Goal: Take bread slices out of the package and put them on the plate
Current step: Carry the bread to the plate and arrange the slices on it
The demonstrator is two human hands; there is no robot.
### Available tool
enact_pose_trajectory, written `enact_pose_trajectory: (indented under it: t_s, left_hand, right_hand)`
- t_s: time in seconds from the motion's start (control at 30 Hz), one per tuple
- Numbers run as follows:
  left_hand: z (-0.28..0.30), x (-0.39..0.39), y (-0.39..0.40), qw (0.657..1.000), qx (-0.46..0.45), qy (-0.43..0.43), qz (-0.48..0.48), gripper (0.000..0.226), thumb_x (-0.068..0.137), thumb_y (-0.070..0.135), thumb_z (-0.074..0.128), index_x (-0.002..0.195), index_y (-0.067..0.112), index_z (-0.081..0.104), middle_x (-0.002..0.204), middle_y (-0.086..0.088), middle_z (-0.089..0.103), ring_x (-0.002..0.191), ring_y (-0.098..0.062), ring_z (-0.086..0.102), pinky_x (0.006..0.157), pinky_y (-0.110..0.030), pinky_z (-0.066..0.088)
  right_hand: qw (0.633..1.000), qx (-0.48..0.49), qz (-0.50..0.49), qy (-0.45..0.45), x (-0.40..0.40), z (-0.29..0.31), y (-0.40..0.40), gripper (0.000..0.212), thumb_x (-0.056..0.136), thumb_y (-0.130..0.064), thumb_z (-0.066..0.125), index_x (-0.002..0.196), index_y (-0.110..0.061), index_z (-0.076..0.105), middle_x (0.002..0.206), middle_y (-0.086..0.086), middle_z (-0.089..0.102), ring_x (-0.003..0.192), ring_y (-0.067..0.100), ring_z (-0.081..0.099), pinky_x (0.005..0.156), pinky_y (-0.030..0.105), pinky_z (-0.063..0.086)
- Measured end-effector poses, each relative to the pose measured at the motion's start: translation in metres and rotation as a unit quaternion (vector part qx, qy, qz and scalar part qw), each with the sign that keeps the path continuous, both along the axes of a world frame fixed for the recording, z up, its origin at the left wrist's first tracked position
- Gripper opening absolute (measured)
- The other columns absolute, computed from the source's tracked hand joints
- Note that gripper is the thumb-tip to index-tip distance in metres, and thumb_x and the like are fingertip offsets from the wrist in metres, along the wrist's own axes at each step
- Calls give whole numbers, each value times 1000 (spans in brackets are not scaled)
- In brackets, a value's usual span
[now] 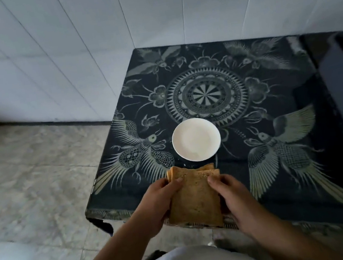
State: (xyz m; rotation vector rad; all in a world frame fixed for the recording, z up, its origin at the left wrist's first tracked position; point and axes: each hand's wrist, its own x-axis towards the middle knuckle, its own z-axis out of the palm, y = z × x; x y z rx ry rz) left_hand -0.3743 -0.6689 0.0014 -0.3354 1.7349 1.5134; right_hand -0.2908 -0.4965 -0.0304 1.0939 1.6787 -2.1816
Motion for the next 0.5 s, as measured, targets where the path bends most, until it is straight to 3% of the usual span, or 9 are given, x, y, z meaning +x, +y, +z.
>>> enact_pose_trajectory:
  t_s: [0.13, 0.27, 0.4, 0.5]
  left_hand:
    - [-8, -34, 18, 1000, -8, -14, -1, 25, 90, 32, 67, 106, 13, 68, 100, -13, 75, 91, -31, 72, 78, -49, 60]
    - [-21, -71, 34, 999, -19, -5, -31, 26, 90, 35, 66, 108, 16, 66, 102, -8, 74, 89, -23, 72, 65, -35, 58]
    - [-39, -107, 48, 998, -24, -25, -47, 30, 88, 35, 68, 110, 15, 66, 106, -8, 73, 95, -26, 70, 73, -41, 58]
    - [-52, -129, 60, 997, -18, -41, -56, 32, 89, 33, 68, 114, 13, 66, 105, -6, 75, 90, -21, 72, 66, -36, 58]
  right_hand:
    - [1000, -7, -9, -24, -32, -9, 15, 25, 84, -47, 70, 101, -29, 70, 103, 2, 75, 95, 25, 70, 83, 54, 58]
    - [999, 2, -26, -25, -64, -15, 27, 22, 87, -45, 68, 103, -30, 68, 105, -1, 74, 97, 22, 70, 85, 53, 57]
    - [998, 5, -51, -34, -89, -23, 34, 17, 90, -42, 67, 102, -31, 67, 107, -1, 72, 98, 21, 68, 83, 49, 58]
    - [996, 30, -68, -42, -108, -33, 41, 15, 90, -41, 67, 101, -31, 69, 107, -1, 73, 97, 19, 69, 86, 49, 58]
